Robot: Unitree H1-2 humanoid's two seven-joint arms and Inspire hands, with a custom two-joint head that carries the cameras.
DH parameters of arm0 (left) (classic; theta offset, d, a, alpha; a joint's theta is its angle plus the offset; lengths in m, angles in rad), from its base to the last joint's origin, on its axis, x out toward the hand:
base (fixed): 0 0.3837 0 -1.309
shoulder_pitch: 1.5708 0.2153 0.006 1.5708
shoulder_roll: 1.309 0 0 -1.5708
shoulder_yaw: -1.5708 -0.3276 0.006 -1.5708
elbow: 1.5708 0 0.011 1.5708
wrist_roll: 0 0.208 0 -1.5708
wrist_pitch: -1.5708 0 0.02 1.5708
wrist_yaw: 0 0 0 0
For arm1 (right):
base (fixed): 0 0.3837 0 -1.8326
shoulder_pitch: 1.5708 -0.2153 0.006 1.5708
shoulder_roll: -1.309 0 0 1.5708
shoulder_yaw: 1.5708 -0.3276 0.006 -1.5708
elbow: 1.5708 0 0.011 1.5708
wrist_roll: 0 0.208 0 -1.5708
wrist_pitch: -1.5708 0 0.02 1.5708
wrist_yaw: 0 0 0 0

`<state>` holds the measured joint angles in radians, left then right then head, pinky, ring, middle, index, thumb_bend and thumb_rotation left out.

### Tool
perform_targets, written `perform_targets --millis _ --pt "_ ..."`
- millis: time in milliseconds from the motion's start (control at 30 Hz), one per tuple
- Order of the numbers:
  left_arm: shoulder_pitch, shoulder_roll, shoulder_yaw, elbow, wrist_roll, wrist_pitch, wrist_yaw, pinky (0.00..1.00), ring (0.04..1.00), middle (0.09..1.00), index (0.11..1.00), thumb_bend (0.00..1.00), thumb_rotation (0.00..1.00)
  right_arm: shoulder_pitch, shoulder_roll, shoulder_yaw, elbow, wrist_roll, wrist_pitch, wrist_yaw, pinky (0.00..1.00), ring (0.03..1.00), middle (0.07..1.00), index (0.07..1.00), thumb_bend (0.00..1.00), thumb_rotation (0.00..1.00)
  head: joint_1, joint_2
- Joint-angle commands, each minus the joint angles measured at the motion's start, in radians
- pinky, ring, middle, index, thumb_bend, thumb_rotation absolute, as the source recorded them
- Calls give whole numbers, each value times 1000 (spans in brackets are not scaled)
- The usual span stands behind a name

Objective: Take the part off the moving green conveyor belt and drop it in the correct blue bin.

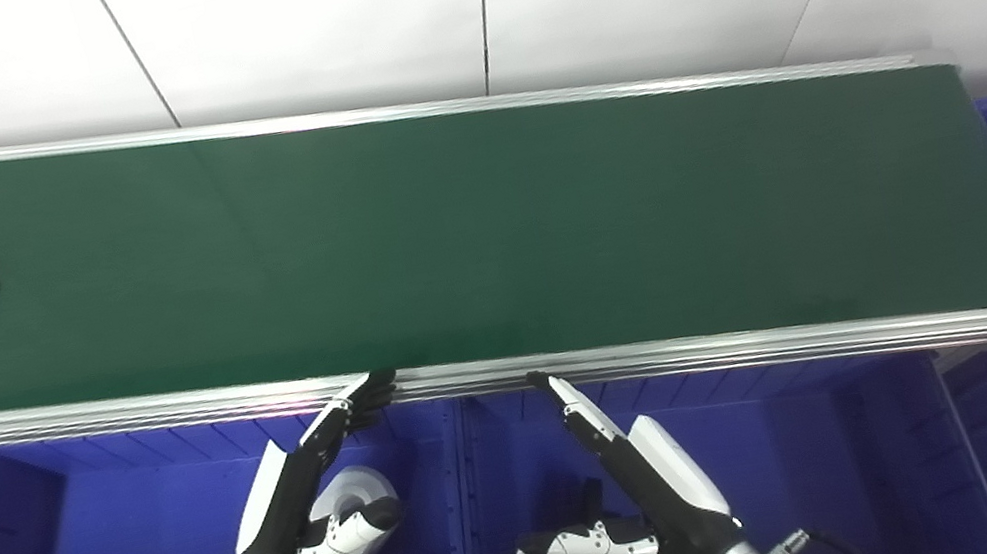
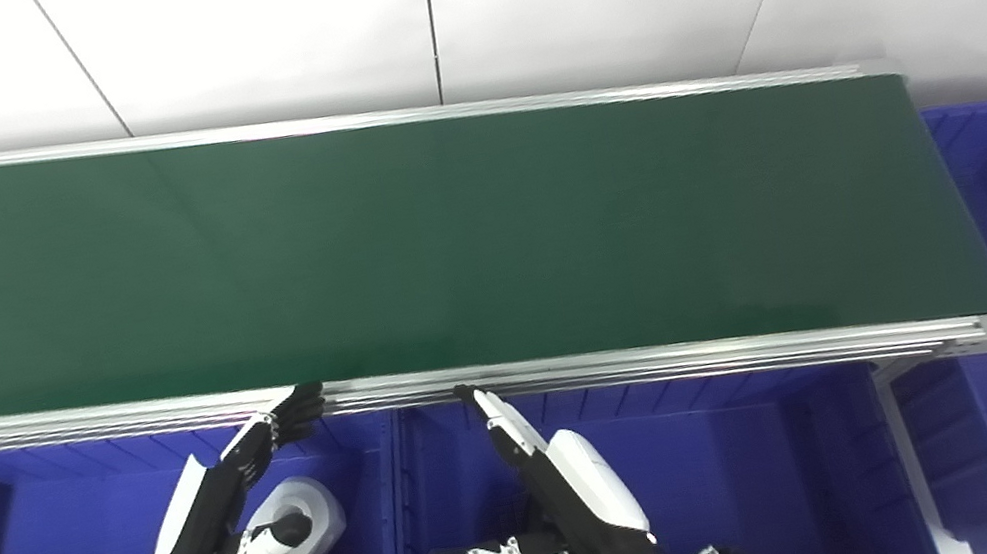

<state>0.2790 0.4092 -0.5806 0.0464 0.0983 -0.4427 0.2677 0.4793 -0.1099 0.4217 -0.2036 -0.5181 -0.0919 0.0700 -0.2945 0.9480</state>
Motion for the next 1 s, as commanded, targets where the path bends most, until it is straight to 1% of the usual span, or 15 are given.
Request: perform_targets --millis 0,100,200,300,333,367,467,567,667,700,733,767,833,900,967 --pt "5 20 10 -29 7 -27 1 807 840 855 850 758 826 3 12 -1 -28 15 1 -3 919 1000 1000 1000 874 649 1 -4" --pt "15 24 22 -26 -1 -27 -6 799 834 850 845 755 812 4 16 1 -29 1 5 -10 906 1000 1000 1000 869 681 0 -7" --pt "24 26 33 -24 -6 -27 -15 796 831 847 843 761 809 7 24 1 -31 0 12 -12 906 1000 1000 1000 872 691 0 -11" --pt "28 43 21 -20 23 -27 4 809 841 853 847 772 818 9 26 3 -32 -9 13 -12 900 1000 1000 1000 865 707 4 -18" --pt "26 53 13 -19 33 -27 11 810 843 857 852 773 836 9 27 3 -30 -10 11 -12 898 1000 1000 1000 864 708 9 -22" --pt "25 59 11 -19 30 -27 6 812 847 863 857 773 842 10 28 3 -28 -10 9 -13 900 1000 1000 1000 864 712 10 -24" --pt "27 73 1 -19 22 -27 -1 819 851 865 860 786 817 14 32 3 -21 -6 2 -19 899 1000 1000 1000 872 715 28 -41" --pt "24 83 -14 -20 26 -27 7 822 853 865 863 794 808 19 35 2 -15 5 -8 -24 902 1000 1000 1000 891 727 40 -48" --pt "23 86 -28 -16 33 -27 21 820 854 868 865 800 805 21 32 2 -4 33 -38 -28 903 1000 1000 1000 898 761 56 -64" --pt "22 88 -33 -15 35 -27 26 819 855 871 867 801 808 21 31 3 -1 41 -45 -28 896 1000 1000 1000 894 780 56 -64" --pt "24 87 -34 -15 29 -27 20 819 855 871 867 801 808 22 29 5 2 50 -52 -29 895 1000 1000 1000 894 782 61 -70" --pt "24 86 -35 -14 24 -27 16 820 856 872 869 800 802 22 28 6 5 56 -57 -30 878 998 1000 1000 887 821 63 -73" --pt "30 82 -35 -14 26 -27 24 814 850 868 866 807 802 25 33 4 9 90 -60 -28 876 998 1000 1000 897 870 65 -80" --pt "33 77 -39 -12 39 -27 54 805 839 858 857 799 803 32 43 1 9 145 -52 -18 893 1000 1000 1000 904 902 64 -85" --pt "31 77 -47 -9 44 -27 71 815 841 858 855 791 811 37 55 -1 16 191 -63 -23 909 1000 1000 1000 895 931 54 -96"
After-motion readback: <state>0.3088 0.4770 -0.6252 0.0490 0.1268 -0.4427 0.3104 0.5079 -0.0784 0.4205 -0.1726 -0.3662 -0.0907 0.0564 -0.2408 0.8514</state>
